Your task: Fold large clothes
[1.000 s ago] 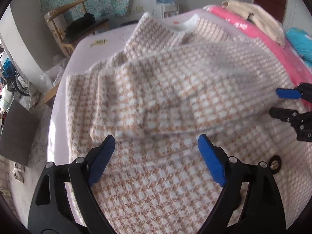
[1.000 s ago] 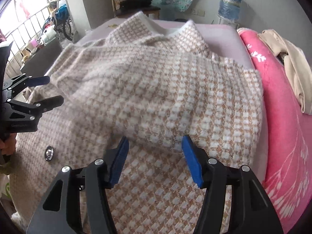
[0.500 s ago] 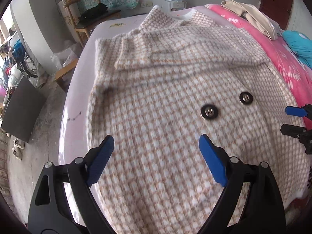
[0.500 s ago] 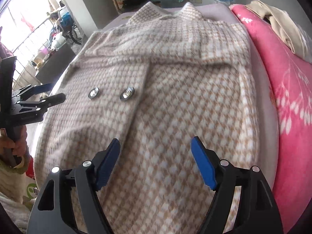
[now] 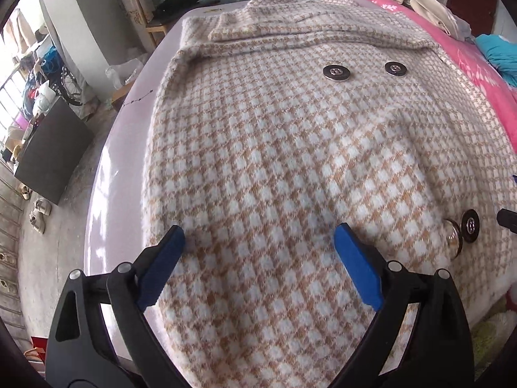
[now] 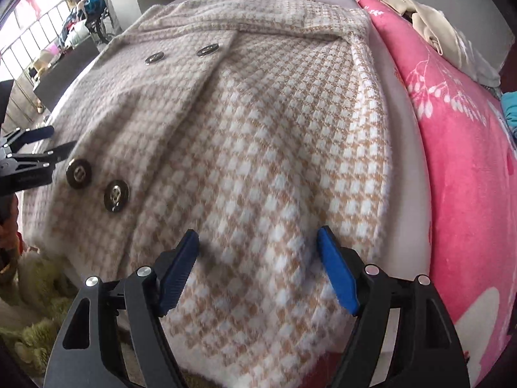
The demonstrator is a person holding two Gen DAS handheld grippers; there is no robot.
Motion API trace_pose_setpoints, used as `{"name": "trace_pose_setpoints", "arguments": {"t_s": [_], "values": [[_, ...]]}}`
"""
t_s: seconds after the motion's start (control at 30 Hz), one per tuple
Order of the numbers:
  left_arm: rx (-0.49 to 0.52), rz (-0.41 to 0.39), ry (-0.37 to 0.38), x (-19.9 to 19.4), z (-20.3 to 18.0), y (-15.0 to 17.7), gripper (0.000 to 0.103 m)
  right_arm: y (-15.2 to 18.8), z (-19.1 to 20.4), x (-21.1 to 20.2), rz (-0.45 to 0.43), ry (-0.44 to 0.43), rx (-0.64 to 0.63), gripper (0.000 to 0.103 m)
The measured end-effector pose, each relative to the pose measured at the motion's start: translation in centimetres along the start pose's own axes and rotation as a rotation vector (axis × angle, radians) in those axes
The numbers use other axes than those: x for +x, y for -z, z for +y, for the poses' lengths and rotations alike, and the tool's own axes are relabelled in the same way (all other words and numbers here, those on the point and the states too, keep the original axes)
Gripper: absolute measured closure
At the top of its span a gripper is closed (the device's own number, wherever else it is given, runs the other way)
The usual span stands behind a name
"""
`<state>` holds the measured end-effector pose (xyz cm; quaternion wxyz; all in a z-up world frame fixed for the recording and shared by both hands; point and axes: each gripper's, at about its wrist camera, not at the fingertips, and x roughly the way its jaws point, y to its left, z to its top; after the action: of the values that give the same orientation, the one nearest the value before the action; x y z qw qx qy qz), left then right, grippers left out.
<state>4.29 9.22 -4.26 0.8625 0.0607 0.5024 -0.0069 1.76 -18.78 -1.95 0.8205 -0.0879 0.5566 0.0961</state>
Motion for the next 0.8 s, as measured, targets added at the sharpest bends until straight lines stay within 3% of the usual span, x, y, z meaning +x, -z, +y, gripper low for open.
{"name": "trace_pose_setpoints", "arguments": {"t_s": [0.13,0.2,0.27,0.47,0.57,0.7,0.8], "values": [[-0.042,0.016,0.06,0.3,1.1,0.1,0.012,0.8,1.7,-2.3,-0.063,-0.164,0.012,0.03],[-0.058,0.027,0.075,0.7,1.4,-0.1,0.01,1.4,3.4,-2.5,-0.054,-0.309,-0.014,0.033],[-0.06,0.027,0.07,0.8,1.2,-0.1,0.009,2.0,4.9,-2.1,-0.022,-0.386,-0.03,0.035],[-0.083,-0.014,0.063,-0.8,1.4,0.7,0.009,3.5,9.7,-1.2,-0.032,-0.198,-0.302,0.044],[-0.071,-0.065,0.137,-2.8,1.8,1.8,0.009,4.1,11.0,-0.8,-0.025,-0.159,-0.436,0.044],[-0.039,-0.076,0.243,-4.8,2.1,4.1,0.009,5.0,11.9,-0.1,-0.02,-0.096,-0.581,0.045],[0.017,-0.078,0.31,-6.1,1.5,6.1,0.013,5.1,12.4,-0.4,-0.04,-0.028,-0.641,0.062]]}}
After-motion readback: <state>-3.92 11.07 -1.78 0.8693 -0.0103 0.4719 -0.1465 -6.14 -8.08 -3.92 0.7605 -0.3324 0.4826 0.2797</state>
